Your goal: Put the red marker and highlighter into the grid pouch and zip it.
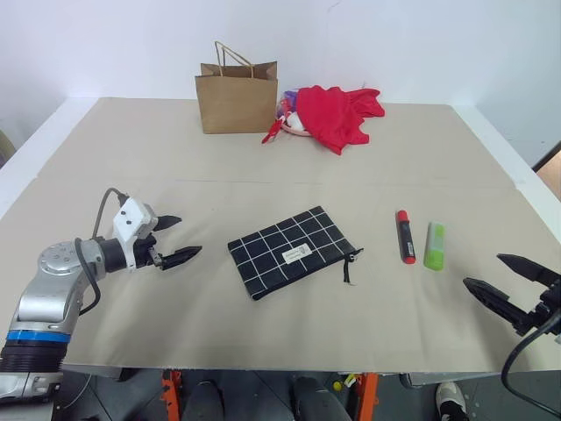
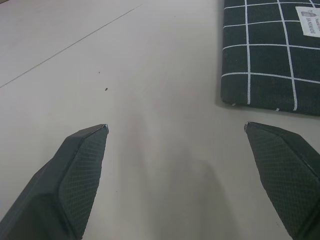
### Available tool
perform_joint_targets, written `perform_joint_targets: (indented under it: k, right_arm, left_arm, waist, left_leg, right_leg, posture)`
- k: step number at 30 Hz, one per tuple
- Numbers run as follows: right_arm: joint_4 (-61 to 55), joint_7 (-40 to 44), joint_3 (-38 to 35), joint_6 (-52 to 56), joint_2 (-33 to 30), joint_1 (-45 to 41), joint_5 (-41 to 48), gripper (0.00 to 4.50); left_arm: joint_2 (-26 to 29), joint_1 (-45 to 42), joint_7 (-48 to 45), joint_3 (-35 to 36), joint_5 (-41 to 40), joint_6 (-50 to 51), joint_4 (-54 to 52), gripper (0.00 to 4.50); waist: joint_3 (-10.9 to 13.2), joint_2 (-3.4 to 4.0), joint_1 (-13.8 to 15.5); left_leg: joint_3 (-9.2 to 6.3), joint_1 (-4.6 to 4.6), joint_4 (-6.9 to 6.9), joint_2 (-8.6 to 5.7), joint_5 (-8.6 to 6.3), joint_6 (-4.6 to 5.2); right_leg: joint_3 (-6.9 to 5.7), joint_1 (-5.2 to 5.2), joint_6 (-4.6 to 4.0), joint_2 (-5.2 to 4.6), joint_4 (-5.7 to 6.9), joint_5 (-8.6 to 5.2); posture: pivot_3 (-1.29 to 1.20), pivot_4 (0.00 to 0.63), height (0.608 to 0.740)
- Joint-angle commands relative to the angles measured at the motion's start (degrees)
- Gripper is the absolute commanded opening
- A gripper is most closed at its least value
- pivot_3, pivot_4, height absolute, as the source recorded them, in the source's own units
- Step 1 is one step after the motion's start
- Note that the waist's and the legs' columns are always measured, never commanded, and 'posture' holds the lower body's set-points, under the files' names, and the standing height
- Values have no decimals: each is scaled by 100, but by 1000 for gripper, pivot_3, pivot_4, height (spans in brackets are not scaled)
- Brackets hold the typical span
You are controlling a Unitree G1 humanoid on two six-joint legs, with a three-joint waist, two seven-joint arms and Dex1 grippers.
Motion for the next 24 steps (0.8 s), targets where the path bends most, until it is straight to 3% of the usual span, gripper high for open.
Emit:
perform_joint_targets:
  k: [1,16,21,24]
  right_arm:
    - [-243,-112,-88,149,-131,-161,110,4455]
    - [-1028,-732,-23,1027,113,-466,579,4455]
    - [-1384,-955,491,1199,221,-764,627,4455]
    - [-1589,-1207,1227,1332,299,-1410,578,4455]
  left_arm:
    - [133,-4,-178,90,-19,-228,-148,4500]
    - [40,-112,-606,15,-185,-72,-249,4500]
    - [-62,-132,-631,-114,-187,-77,-433,4500]
    - [-136,24,-768,-364,-183,-142,-781,4500]
  waist:
    - [0,0,0]
    - [1,3,-1]
    - [1,3,-4]
    - [2,6,-18]
  left_leg:
    - [0,0,0,0,0,0]
    - [-5,7,-1,-1,0,0]
    - [-6,7,1,-1,0,0]
    - [-6,8,2,-1,0,0]
  right_leg:
    - [0,0,0,0,0,0]
    - [-6,13,-2,-2,0,-3]
    - [-6,13,-2,-2,0,-1]
    - [-6,15,-1,-2,0,0]
  posture:
    - [0,150,740]
    - [0,150,740]
    - [0,150,740]
    - [0,150,740]
